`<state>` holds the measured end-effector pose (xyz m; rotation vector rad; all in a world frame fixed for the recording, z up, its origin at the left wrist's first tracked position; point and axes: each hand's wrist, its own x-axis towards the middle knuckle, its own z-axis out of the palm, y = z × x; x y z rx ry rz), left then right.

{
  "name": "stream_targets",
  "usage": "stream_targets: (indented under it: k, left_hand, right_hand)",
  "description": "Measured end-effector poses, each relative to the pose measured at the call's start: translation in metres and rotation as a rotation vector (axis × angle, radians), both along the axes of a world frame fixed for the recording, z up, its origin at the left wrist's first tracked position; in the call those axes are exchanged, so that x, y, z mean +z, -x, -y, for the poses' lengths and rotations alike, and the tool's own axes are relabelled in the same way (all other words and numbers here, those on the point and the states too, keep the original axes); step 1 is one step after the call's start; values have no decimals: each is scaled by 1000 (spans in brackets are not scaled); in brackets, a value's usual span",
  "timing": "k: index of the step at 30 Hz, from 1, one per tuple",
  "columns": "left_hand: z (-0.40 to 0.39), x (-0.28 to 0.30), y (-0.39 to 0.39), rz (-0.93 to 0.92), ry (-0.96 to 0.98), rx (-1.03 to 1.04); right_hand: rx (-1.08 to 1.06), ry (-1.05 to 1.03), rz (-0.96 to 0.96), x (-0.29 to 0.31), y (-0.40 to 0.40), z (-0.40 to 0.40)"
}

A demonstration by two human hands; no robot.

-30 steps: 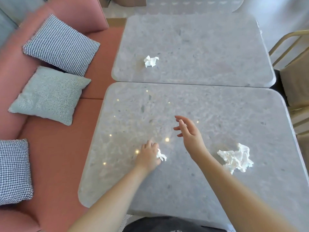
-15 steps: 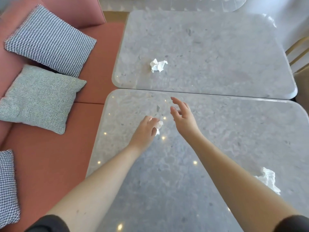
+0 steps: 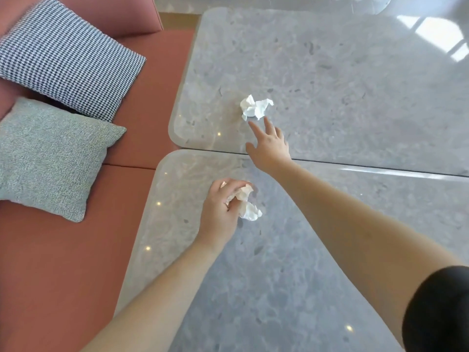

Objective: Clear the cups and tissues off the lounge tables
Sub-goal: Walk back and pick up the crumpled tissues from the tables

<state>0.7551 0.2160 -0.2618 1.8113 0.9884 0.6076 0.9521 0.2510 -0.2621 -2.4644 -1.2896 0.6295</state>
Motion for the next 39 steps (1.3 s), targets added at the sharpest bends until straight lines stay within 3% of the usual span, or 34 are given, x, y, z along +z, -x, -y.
stream_targets:
  k: [6,10,18,26,30,34,39]
  left_hand:
    - [-14,-13,7,79,161,57]
    - [-15,-15,8,52,190,94]
    - [-10,-9,5,71,245,141]
    - [9,6,3,223,333,114]
    - [36,18,2,340,583,90]
    - [79,31,5,257,577,-27]
    - [130,48,0,324,720,-91]
  right_hand:
    - [48,84,184,-16,-27,-52]
    - [67,182,192,-21,-33,-70]
    - [107,5,107,-8,-34,-55]
    - [-190,-417,-433,45,13,61]
    - [-292,-532,-511,65,47,147]
    - [-321,-568,-565,71,80,217]
    - [-321,-483,-544,61,103,277]
